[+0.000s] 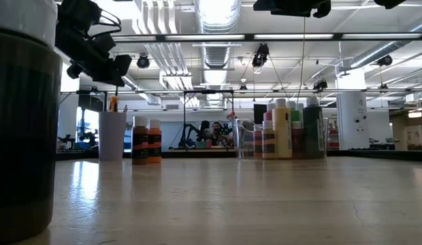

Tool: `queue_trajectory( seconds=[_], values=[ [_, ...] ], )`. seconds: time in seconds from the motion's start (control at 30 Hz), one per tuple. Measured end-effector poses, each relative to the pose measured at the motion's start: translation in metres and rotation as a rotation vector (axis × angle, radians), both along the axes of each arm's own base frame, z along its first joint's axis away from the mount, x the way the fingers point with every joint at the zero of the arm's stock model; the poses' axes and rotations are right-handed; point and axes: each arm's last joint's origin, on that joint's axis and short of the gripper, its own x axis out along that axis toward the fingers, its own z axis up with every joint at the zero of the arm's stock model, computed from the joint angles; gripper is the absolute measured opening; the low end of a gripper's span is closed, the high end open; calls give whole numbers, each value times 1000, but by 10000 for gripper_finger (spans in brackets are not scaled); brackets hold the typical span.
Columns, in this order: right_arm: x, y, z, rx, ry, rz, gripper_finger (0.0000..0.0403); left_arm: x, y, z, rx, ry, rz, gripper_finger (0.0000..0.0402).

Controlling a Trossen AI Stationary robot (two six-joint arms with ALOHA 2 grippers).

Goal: Pick & Place Paint Supplies
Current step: Put the gold paint brush into the violet cup

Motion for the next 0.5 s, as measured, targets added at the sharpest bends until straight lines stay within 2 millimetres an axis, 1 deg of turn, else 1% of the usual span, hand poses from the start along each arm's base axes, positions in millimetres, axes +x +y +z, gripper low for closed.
queue_trajectory(
  seconds=[0.13, 0.5],
  values=[
    [0, 0, 0, 0, 0, 0, 275, -2, 3, -6, -15, -24, -13, 6],
    [0, 0, 0, -1, 1, -1, 253, -6, 3, -24, -55, -12, 9, 6]
  ],
)
